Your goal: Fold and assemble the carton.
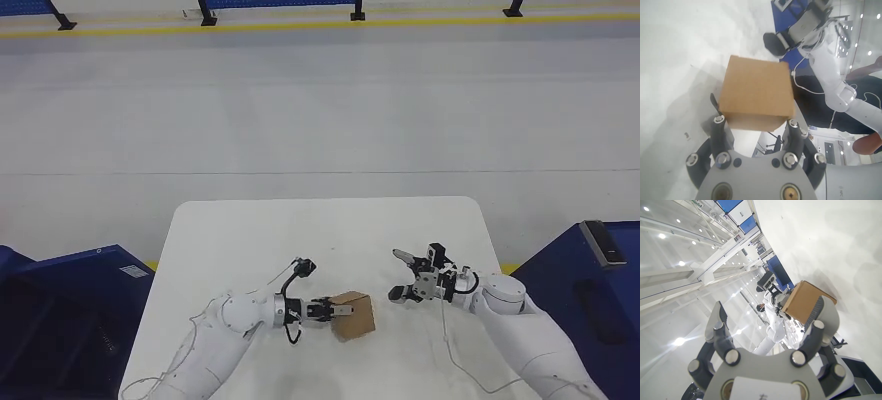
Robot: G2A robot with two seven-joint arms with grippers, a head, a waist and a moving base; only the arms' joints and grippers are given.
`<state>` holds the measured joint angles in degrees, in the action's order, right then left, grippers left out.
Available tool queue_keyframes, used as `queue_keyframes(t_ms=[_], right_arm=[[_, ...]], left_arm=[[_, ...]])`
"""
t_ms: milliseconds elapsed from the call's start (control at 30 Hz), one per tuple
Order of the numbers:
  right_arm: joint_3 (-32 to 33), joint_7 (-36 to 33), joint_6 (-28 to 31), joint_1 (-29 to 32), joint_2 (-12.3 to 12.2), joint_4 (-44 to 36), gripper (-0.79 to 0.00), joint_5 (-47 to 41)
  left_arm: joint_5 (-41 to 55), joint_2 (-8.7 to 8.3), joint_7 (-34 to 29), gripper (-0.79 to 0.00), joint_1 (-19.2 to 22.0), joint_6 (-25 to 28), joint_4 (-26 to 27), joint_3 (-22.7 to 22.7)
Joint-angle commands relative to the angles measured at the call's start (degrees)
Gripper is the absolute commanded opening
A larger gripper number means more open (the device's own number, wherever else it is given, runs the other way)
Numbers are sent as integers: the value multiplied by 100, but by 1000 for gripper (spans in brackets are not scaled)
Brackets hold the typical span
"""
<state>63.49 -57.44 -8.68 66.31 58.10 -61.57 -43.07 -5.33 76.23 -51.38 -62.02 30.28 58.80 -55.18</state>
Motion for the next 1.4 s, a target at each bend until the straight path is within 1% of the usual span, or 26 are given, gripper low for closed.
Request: queue_keyframes(t_ms=[0, 33, 67, 167, 200, 233, 267, 300, 333, 400, 467, 567, 700, 833, 1067, 1167, 1367], right_arm=[[-33, -9, 0, -15, 15, -18, 0, 30], [-42, -15, 4, -19, 20, -24, 0, 40], [-58, -26, 19, -26, 25, -41, 0, 70], [-64, -27, 24, -27, 27, -45, 0, 84], [-64, -27, 24, -27, 27, -45, 0, 84], [-64, -27, 24, -27, 27, -45, 0, 84], [-64, -27, 24, -27, 27, -45, 0, 84], [-64, -27, 24, -27, 27, -45, 0, 84], [-64, -27, 24, -27, 27, -45, 0, 84], [-64, -27, 24, -27, 27, -45, 0, 84], [-64, -27, 24, -27, 27, -45, 0, 84], [-64, -27, 24, -27, 27, -45, 0, 84], [-64, -27, 24, -27, 27, -45, 0, 84], [-64, -27, 24, -27, 27, -45, 0, 84], [-64, -27, 24, -27, 27, -45, 0, 84], [-64, -27, 24, -27, 27, -45, 0, 84], [-64, -27, 24, -27, 27, -45, 0, 84]], left_arm=[[-342, -130, 327, 0, -221, 18, 339, -318], [-508, -174, 467, 0, -320, 4, 502, -425], [-757, -238, 664, 0, -500, -41, 801, -581], [-1599, -412, 1357, 0, -1198, -238, 1985, -1067], [-1910, -454, 1613, -102, -1466, -262, 2457, -1180], [-2237, -488, 1858, -499, -1727, -300, 2877, -1266], [-2674, -515, 2103, -727, -1941, -267, 3307, -1301], [-3207, -536, 2335, -785, -2132, -328, 3609, -1309], [-3870, -541, 2633, -785, -2304, -508, 3935, -1213], [-4493, -529, 2866, -785, -2390, -622, 4117, -981], [-5126, -499, 3031, -785, -2315, -883, 4162, -715], [-5852, -424, 3186, -785, -2123, -1443, 4020, -293], [-5848, -315, 3076, -785, -1757, -1801, 3647, 48], [-5840, -251, 2937, -785, -1553, -2014, 3465, 225], [-5857, -210, 2928, -785, -1467, -2091, 3358, 339], [-5819, -183, 2847, -785, -1394, -2124, 3225, 408], [-5838, -106, 2635, -785, -1188, -2387, 2916, 574]])
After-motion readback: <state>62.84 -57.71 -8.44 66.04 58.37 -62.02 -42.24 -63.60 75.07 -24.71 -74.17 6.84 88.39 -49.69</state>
